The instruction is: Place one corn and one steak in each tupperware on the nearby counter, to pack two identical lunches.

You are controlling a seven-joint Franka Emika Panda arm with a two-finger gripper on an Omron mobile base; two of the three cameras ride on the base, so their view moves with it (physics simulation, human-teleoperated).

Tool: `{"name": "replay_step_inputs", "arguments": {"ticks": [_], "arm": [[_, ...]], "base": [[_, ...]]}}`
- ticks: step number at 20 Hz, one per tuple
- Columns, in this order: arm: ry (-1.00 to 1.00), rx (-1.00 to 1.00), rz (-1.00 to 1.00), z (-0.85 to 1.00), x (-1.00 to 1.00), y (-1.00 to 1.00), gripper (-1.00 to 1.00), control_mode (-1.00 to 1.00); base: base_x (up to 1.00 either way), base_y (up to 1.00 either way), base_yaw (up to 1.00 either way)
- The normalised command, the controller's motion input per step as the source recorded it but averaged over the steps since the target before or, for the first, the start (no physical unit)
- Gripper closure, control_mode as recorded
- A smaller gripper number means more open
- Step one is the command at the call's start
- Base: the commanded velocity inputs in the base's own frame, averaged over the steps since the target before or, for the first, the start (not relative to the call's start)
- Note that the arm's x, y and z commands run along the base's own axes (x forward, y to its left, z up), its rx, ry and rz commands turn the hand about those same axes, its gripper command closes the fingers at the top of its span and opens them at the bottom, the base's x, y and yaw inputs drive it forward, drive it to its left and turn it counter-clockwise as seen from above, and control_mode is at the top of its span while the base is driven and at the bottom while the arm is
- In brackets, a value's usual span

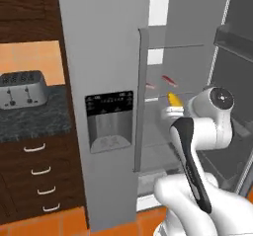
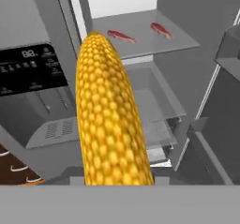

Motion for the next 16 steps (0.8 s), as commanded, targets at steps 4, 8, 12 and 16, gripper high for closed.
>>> {"name": "replay_step_inputs", "arguments": {"ticks": [4, 8, 12, 16], "arm": [[0.00, 0.00, 0.00, 0.00, 0.00, 0.00, 1.00, 1.00], [0.00, 0.00, 0.00, 0.00, 0.00, 0.00, 1.00, 1.00], [0.00, 0.00, 0.00, 0.00, 0.00, 0.00, 1.00, 1.00], [0.00, 0.00, 0.00, 0.00, 0.00, 0.00, 1.00, 1.00]], "base": [[-0.12, 0.60, 0.85], [0.00, 0.93, 0.74], [0.41, 1.00, 0.50], [1.00, 0.99, 0.13]]}}
